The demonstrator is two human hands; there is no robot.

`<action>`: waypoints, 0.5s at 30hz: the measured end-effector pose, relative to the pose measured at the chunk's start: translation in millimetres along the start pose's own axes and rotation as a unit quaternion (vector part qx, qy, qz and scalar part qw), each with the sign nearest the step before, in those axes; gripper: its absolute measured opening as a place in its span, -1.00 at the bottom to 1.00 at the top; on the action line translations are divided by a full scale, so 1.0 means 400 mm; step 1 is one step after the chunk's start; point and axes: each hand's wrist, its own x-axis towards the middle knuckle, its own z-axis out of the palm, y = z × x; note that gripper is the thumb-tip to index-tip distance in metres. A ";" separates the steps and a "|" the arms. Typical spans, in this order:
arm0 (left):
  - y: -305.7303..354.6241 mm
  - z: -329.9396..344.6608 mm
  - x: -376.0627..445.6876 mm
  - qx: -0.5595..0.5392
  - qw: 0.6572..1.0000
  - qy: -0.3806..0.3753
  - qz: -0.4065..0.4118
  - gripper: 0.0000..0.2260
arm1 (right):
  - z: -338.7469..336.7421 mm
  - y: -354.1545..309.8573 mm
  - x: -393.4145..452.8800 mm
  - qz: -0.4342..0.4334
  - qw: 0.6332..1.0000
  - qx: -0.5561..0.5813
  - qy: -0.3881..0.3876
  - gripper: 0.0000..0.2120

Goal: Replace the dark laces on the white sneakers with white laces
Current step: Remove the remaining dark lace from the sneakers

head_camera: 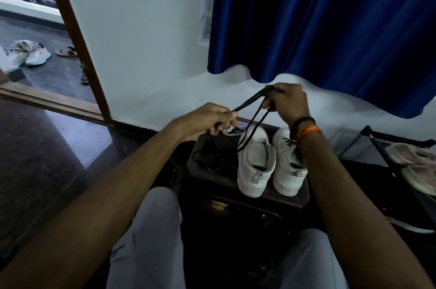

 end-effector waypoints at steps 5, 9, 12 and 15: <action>-0.060 -0.013 -0.018 -0.110 0.992 0.060 0.013 -0.72 | -0.023 0.016 0.020 0.073 0.997 0.018 0.026 -0.82; -0.010 -0.008 -0.003 -0.247 0.964 0.078 0.061 -0.74 | 0.024 0.013 -0.003 0.122 0.984 0.050 -0.117 -0.81; 0.044 0.003 0.015 -0.300 0.946 0.087 0.084 -0.75 | 0.070 0.003 -0.029 0.117 0.969 0.107 -0.190 -0.82; 0.079 0.010 0.024 -0.322 0.937 0.079 0.107 -0.75 | 0.101 0.008 -0.041 0.098 0.962 0.123 -0.222 -0.78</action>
